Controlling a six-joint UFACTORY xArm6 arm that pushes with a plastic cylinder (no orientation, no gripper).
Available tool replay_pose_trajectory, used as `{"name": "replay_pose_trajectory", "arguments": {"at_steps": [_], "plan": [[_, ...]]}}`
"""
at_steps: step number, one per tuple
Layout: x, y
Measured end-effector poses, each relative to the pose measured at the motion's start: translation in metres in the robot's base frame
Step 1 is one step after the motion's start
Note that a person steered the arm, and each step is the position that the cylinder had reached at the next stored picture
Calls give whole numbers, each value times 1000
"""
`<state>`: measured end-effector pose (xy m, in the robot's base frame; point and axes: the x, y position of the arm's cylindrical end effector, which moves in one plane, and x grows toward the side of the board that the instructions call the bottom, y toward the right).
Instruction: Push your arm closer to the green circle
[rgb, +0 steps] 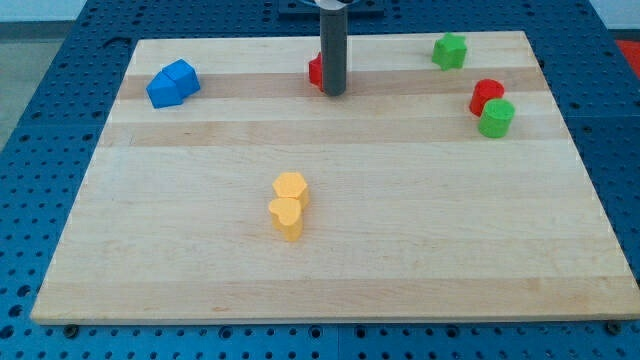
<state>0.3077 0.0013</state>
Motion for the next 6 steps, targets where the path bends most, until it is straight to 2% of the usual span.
{"name": "replay_pose_trajectory", "arguments": {"at_steps": [1,3,4,5,6], "plan": [[17,0],[121,93],[139,112],[192,153],[193,208]]}}
